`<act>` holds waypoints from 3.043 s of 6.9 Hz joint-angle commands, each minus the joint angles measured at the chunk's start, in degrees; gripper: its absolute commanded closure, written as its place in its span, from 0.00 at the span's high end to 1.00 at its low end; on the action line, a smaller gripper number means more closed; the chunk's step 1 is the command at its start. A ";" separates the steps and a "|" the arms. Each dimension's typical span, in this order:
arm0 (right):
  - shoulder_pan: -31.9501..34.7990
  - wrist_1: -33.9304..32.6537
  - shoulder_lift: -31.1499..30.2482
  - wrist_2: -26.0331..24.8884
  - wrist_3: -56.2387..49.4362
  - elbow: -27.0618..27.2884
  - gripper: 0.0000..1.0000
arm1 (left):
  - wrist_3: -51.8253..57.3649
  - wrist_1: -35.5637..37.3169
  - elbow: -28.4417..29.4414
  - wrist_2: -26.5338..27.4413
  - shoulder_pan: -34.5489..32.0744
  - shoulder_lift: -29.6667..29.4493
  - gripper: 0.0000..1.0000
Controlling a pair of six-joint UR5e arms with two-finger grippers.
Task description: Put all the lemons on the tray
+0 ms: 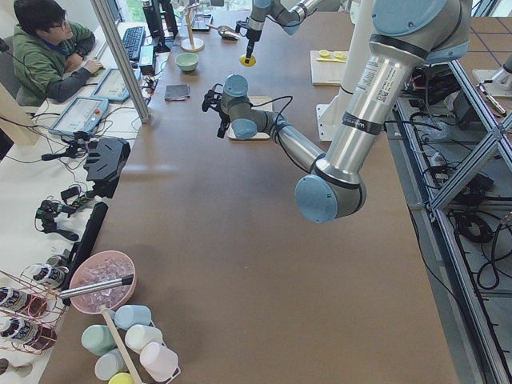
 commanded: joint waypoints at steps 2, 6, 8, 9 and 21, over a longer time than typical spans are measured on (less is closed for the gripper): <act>-10.62 -11.03 14.87 -8.93 7.16 -1.77 0.00 | 0.00 0.00 0.40 -0.16 0.04 -0.16 0.99; -14.17 -12.90 26.69 -12.32 12.28 -12.33 0.99 | 0.00 -0.26 0.40 -0.25 0.04 -0.33 0.99; -11.99 -13.17 26.61 -11.28 12.20 -10.49 1.00 | -0.09 -0.35 0.31 -0.33 0.04 -0.33 0.99; -9.80 -15.26 26.35 -8.05 10.72 -8.91 1.00 | -0.09 -0.35 0.31 -0.34 0.04 -0.25 0.99; 50.65 -24.86 -18.73 20.20 -80.79 -5.38 1.00 | 70.76 35.95 2.42 -19.85 -42.74 10.12 0.99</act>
